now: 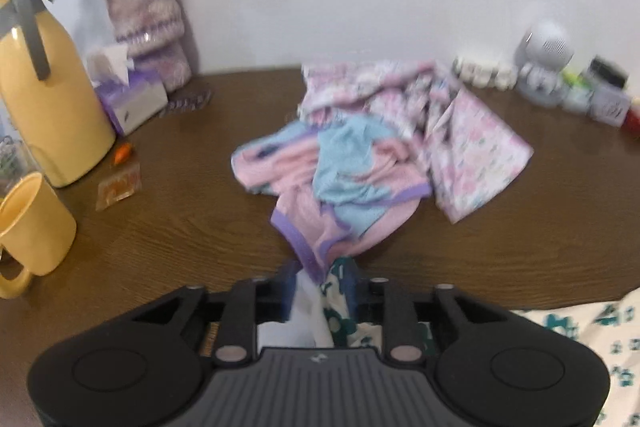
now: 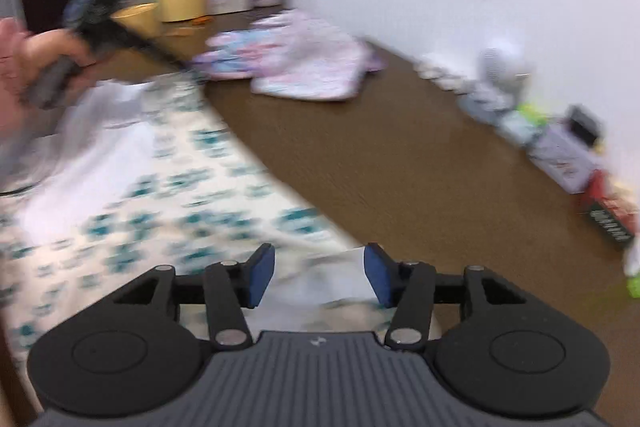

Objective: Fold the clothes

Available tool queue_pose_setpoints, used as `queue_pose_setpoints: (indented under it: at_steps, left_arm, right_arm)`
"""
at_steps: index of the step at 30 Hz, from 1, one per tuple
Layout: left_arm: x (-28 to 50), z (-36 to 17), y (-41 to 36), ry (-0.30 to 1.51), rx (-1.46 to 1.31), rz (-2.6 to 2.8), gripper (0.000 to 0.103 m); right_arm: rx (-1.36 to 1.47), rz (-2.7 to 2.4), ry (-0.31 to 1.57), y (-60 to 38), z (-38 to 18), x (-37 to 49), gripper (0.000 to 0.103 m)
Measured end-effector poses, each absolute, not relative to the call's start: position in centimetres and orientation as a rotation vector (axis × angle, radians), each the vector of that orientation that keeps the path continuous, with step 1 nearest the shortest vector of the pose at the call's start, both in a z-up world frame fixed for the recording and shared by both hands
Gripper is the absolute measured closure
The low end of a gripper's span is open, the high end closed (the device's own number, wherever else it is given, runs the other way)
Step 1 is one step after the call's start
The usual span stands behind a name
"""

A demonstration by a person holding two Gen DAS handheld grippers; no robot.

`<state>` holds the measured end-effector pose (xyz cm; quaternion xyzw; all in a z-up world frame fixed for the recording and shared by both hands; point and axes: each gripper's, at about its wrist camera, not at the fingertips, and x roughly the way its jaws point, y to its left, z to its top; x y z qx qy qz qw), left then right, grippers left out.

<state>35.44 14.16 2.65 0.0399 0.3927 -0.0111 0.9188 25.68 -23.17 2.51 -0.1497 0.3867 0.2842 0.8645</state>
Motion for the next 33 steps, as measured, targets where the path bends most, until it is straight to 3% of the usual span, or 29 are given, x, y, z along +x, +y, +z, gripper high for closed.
queue_pose_setpoints:
  at_steps: [10,11,13,18,28,31,33]
  left_arm:
    - [34.1,1.0,11.6,0.864,0.097,-0.165,0.081]
    - [34.1,0.8,11.7,0.865,0.099,-0.167,0.082]
    - [34.3,0.4,11.7,0.865,0.107,-0.164,0.082]
    - [35.0,-0.6,11.8,0.874,0.132,-0.127,0.085]
    - [35.3,-0.9,12.4,0.869,0.069,-0.071,0.083]
    - [34.1,0.1,12.9,0.836,0.03,-0.081,0.081]
    - [32.7,1.1,13.1,0.8,0.032,-0.083,0.068]
  right_arm:
    - [-0.305,0.688,0.96,-20.6,-1.6,27.0,0.067]
    - [-0.3,0.689,0.968,-20.6,-1.7,27.1,0.074]
    - [-0.303,0.681,0.986,-20.9,-1.5,27.0,0.098]
    - [-0.391,0.63,1.016,-21.4,-1.4,25.5,0.101]
    - [-0.28,0.522,0.998,-23.8,-0.5,25.1,0.097]
    - [-0.169,0.549,0.932,-24.4,1.3,24.7,0.082]
    - [-0.166,0.54,0.899,-24.4,2.1,24.3,0.068]
